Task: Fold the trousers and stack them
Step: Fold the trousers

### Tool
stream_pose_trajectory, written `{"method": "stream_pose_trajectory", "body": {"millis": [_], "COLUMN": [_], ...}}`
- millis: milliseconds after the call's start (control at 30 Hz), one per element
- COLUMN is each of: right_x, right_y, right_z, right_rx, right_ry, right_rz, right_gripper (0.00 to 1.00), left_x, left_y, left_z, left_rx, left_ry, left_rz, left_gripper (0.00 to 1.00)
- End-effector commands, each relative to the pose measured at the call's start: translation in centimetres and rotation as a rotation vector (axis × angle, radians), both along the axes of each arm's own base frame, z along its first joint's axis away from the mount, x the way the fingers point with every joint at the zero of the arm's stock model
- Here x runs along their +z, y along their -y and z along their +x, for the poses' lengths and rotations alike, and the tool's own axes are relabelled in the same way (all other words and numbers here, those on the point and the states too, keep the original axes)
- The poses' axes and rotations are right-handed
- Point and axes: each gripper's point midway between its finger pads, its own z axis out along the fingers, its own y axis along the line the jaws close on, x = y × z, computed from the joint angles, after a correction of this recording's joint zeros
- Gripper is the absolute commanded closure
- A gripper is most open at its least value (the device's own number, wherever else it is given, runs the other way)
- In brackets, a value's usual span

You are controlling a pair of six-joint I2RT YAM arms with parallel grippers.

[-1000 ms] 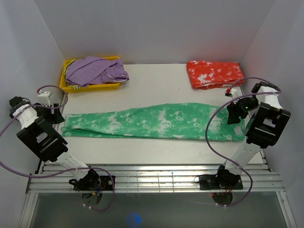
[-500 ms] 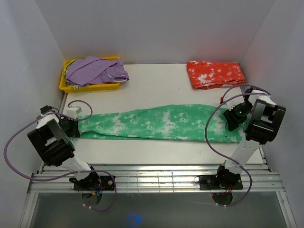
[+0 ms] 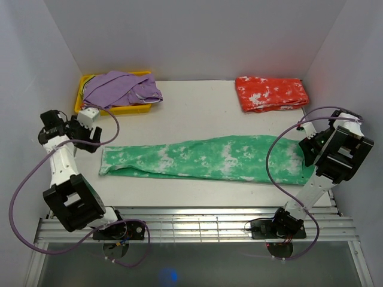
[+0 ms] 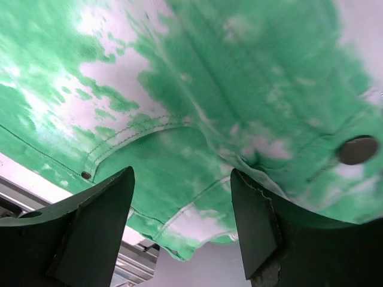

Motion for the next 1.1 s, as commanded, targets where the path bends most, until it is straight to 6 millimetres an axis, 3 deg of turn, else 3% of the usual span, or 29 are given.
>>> {"method": "stream_pose_trajectory", "body": {"millis": [0, 33, 167, 300, 433, 533, 667, 867, 967, 1067], "right_x": [3.3, 3.8, 5.9, 8.1, 9.8, 9.9, 6.9, 3.7, 1.7, -0.1], "right_y": [-2.4, -3.1, -7.3, -13.5, -20.4, -25.3, -30.1, -32.2, -32.0, -31.0], "right_z": [2.3, 2.5, 3.2, 4.2, 4.7, 4.1, 1.7, -0.3, -1.0, -1.6], "right_rx": [0.056, 0.068, 0.12, 0.23, 0.328, 0.418, 0.547, 0.62, 0.624, 0.622], "right_ry": [0.086, 0.095, 0.163, 0.258, 0.317, 0.317, 0.236, 0.195, 0.155, 0.111], "right_rz": [0.078, 0.094, 0.162, 0.241, 0.358, 0.415, 0.411, 0.387, 0.346, 0.296], "right_gripper": [0.29, 0.29, 0.29, 0.29, 0.28, 0.28, 0.3, 0.31, 0.31, 0.32], "left_x": [3.3, 3.9, 1.1, -1.3, -3.3, -5.3, -7.3, -8.4, -8.8, -9.0], "left_y": [0.5, 0.4, 0.1, 1.4, 1.2, 0.2, 0.0, 0.1, 0.1, 0.0], "left_z": [2.8, 3.4, 4.2, 4.5, 4.8, 4.8, 3.8, 3.7, 4.0, 4.4], "left_rx": [0.072, 0.108, 0.195, 0.145, 0.112, 0.139, 0.153, 0.158, 0.164, 0.176], "left_ry": [0.04, 0.033, -0.06, -0.113, -0.163, -0.222, -0.28, -0.29, -0.299, -0.306], "left_rz": [-0.162, -0.2, -0.296, -0.395, -0.403, -0.384, -0.367, -0.376, -0.391, -0.404], "left_gripper": [0.16, 0.18, 0.21, 0.25, 0.27, 0.3, 0.33, 0.39, 0.52, 0.52]}}
